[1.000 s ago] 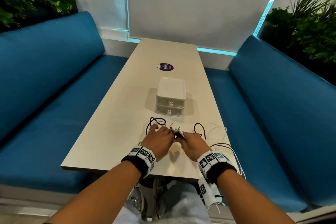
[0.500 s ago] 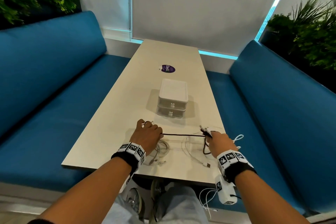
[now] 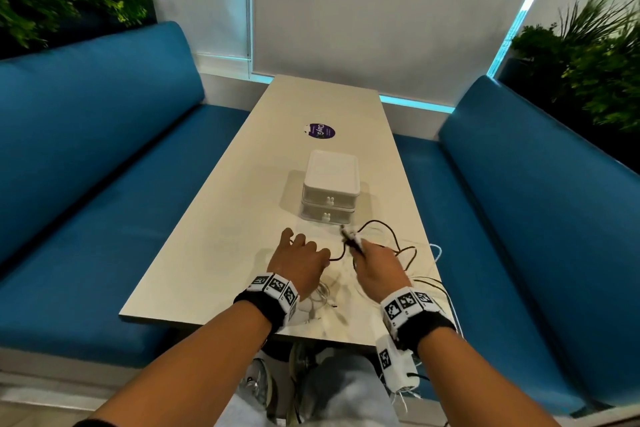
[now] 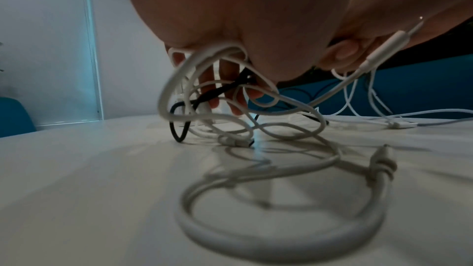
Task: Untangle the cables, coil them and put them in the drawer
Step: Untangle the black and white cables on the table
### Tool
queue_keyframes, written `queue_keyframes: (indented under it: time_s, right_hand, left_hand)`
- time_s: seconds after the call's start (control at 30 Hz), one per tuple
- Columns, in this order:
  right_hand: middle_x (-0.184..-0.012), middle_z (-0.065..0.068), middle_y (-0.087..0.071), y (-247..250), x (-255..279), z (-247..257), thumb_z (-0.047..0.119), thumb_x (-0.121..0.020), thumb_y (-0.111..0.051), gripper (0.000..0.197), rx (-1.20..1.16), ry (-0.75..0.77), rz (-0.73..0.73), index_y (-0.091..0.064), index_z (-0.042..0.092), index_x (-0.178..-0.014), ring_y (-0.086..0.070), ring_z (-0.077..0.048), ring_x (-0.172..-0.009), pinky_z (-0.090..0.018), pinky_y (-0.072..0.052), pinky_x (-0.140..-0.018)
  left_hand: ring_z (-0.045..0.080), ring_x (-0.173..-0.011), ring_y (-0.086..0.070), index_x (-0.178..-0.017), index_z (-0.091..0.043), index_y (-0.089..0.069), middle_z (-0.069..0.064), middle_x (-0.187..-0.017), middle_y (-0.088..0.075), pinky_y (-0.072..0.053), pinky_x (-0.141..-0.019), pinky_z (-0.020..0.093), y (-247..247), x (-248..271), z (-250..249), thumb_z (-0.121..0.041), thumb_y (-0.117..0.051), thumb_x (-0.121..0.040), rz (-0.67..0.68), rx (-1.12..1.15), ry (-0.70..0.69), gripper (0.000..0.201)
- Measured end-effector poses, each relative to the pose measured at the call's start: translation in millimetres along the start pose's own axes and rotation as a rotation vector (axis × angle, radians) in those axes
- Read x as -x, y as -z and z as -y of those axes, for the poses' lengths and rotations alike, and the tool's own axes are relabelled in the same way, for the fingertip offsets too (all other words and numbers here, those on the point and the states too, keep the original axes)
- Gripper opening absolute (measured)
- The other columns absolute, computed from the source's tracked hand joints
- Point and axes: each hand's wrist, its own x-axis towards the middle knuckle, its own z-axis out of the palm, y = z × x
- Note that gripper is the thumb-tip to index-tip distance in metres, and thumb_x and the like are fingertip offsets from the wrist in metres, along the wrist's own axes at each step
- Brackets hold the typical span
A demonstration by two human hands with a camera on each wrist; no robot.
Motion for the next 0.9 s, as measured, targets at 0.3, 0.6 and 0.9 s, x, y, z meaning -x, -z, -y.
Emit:
queue_keyframes:
  time_s: [0.3,0.6,0.9]
  right_hand:
    - [-0.098,-0.010,-0.067,-13,-3,5,0.028,-0.097,-0.046,0.020,0.013,-0.028,0.245,-0.065,0.024,-0.101,-0.063,-0.030,-0.092,-0.036,-0.050,-0.077]
    - [-0.101,-0.008,-0.064,18,2,-48,0.027,-0.100,-0.041,0.023,0.232,-0.323,0.097,-0.059,0.016,-0.109,-0.060,-0.027,-0.087,-0.032,-0.045,-0.070]
    - [-0.082,-0.001,-0.053,17,2,-39,0.026,-0.100,-0.041,0.020,0.234,-0.316,0.061,-0.058,0.016,-0.104,-0.056,-0.023,-0.077,-0.031,-0.044,-0.068]
  left_hand:
    - [0.026,-0.114,-0.051,-0.114,-0.027,-0.055,-0.003,-0.112,-0.062,-0.021,-0.105,0.051,-9,14,9,-0.036,-0.034,-0.104,-0.051,0.076,-0.014,0.025]
    - [0.026,-0.114,-0.049,-0.115,-0.034,-0.056,-0.007,-0.115,-0.058,-0.018,-0.103,0.050,-21,15,42,-0.031,-0.053,-0.091,0.011,0.077,0.113,0.024]
    - [0.039,-0.143,-0.013,-0.133,-0.034,-0.045,0.007,-0.158,-0.014,-0.012,-0.113,0.055,0,8,27,-0.038,-0.060,-0.084,-0.018,0.037,0.110,0.051]
